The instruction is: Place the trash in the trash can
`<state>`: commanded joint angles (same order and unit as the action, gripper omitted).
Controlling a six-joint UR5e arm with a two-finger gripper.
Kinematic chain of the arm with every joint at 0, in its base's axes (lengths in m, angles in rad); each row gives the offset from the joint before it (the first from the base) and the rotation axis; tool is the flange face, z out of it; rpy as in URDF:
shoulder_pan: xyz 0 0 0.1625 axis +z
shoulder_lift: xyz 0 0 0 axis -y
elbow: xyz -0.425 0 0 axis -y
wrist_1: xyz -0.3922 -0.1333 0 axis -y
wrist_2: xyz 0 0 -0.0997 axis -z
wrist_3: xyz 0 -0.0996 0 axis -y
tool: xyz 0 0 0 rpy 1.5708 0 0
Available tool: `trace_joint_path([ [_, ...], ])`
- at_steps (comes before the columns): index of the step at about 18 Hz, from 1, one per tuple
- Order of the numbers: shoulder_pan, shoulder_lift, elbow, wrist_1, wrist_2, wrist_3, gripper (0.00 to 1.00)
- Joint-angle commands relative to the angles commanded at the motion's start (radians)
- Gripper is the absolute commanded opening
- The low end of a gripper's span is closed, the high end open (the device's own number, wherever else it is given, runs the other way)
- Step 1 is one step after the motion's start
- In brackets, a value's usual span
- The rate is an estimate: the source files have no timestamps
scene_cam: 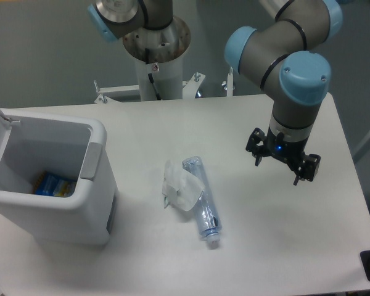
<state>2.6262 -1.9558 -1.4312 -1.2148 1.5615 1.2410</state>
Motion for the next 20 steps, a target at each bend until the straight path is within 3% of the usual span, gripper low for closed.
trace_joint_path([
  [3, 0.000, 0.002, 0.009, -0.057, 0.031, 0.008, 1.00],
  [11, 0.000, 0.002, 0.011, -0.058, 0.011, -0.020, 1.00],
  [17, -0.008, 0.003, -0.006, -0.061, 0.006, -0.110, 1.00],
  [20, -0.044, 0.002, -0.018, -0.065, 0.008, -0.234, 1.00],
])
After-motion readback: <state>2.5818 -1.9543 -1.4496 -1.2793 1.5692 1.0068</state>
